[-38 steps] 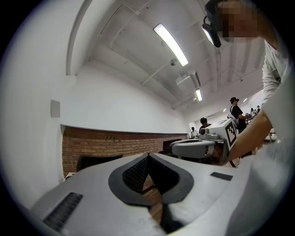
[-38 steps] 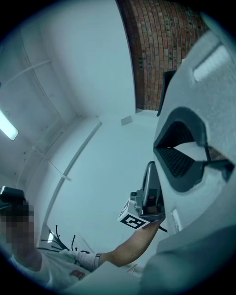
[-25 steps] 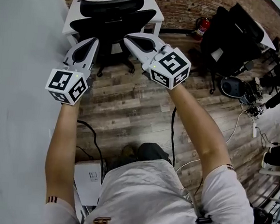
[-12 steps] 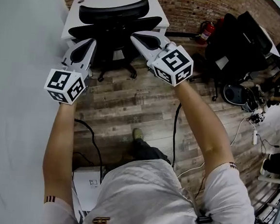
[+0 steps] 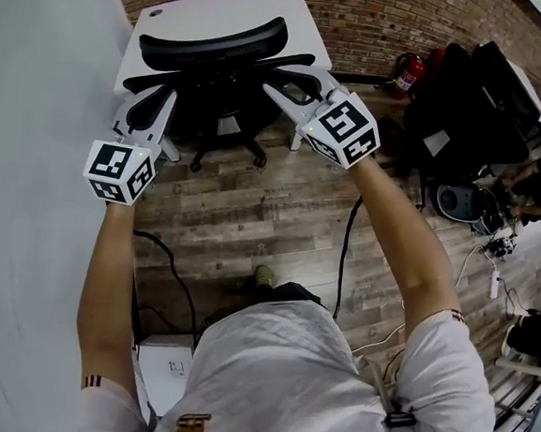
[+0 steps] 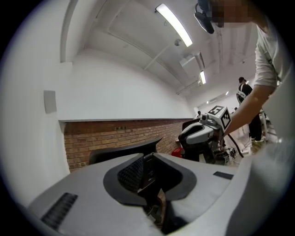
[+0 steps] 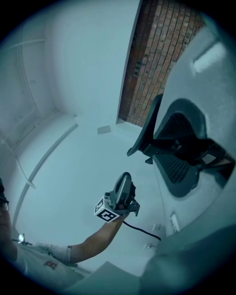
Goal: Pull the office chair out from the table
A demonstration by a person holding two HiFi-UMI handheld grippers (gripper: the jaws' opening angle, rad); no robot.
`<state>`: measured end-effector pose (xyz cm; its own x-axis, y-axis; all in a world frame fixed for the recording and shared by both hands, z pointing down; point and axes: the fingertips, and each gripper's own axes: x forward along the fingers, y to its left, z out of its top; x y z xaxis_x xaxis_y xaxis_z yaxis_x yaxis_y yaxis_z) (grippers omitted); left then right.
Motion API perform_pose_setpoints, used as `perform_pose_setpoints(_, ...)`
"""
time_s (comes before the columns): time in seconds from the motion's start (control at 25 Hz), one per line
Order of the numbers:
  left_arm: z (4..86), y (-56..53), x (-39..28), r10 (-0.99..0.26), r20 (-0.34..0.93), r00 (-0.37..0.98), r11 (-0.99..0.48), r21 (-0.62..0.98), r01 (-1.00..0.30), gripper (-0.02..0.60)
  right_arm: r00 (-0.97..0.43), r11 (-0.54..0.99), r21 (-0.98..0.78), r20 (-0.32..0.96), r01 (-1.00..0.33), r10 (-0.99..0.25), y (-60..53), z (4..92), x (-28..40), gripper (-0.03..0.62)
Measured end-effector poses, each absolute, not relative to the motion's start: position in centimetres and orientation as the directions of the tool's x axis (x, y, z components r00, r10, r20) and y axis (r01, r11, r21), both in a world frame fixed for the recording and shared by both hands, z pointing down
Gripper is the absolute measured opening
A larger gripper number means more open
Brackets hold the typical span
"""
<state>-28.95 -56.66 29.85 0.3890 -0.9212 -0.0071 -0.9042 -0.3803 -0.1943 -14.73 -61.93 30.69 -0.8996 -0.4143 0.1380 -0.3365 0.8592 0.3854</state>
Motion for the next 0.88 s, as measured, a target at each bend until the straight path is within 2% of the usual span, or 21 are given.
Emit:
perform_pose_setpoints(0.24,32.4,-60.0,-30.5,-0.931,0.123,0.343,-0.364,-0.29,-0.885,0.123,-0.885,0.857,0.429,0.224,-0.286,-0.407,-65.9,32.4,-13.8,0.136)
perform_pose_setpoints(0.44,35.2,-62.0,-32.7,-0.909,0.293,0.298,-0.397,-0.38,-0.836,0.178,-0.86,0.859,0.435,0.292,-0.27,-0.418,-68.3,33.8,-13.4,0.16)
perform_pose_setpoints(0.64,37.1,-63.9,-35.2,-0.881,0.408,0.24,-0.431,-0.482,-0.763,0.24,-0.82,0.853,0.45,0.36,-0.265,-0.445,-70.7,35.4,-13.3,0.19)
perform_pose_setpoints(0.88,39.3,-66.0,-39.0,-0.839,0.523,0.152,-0.469,-0.551,-0.691,0.264,-0.762,0.845,0.489,0.455,-0.219,-0.46,-73.1,37.3,-13.4,0.22)
